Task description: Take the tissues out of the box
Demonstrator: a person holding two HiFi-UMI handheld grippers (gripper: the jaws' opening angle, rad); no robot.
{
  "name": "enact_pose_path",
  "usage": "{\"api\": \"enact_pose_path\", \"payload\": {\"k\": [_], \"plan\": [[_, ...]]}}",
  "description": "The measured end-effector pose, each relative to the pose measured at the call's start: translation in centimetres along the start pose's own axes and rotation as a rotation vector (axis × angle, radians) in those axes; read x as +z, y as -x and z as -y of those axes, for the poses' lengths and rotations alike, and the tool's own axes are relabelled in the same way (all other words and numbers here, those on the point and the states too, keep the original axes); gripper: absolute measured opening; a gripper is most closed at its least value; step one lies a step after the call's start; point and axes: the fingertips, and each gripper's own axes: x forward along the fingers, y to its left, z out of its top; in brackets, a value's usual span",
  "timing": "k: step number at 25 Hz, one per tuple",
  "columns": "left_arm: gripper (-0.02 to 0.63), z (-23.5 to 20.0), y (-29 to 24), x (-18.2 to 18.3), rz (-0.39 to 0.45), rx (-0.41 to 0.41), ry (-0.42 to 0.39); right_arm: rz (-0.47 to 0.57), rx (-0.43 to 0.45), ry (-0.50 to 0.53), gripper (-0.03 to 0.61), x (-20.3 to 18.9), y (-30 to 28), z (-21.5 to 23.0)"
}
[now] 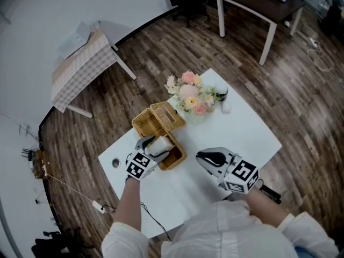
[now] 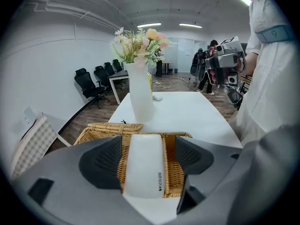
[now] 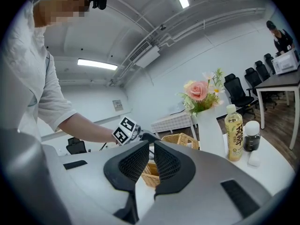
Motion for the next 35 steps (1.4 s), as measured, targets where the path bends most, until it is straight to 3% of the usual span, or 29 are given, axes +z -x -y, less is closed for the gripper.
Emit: {"api": "enact_pose_path", "payload": {"k": [9, 13, 29, 35], "plan": [[0.340, 0.2, -2.1, -2.3, -0.141, -0.056, -0.050, -0.018, -0.027, -0.014, 0.037, -0.4, -0.4, 0.5], [0.262, -0.2, -2.5, -2.6, -0.154, -0.042, -0.050, -0.022, -0.035, -0.020, 0.037, -0.7, -0.4, 0.7], [0.235, -0.1, -2.5, -2.8, -0.210, -0.015, -0.054, -0.025, -0.034, -0.014, 0.037, -0.7, 0.1, 0.3], [0.235, -0.3, -1.0, -1.6, -0.185, 0.017, -0.076, -0.019, -0.023, 0.000, 0.037, -0.5, 0.3, 0.0]]}}
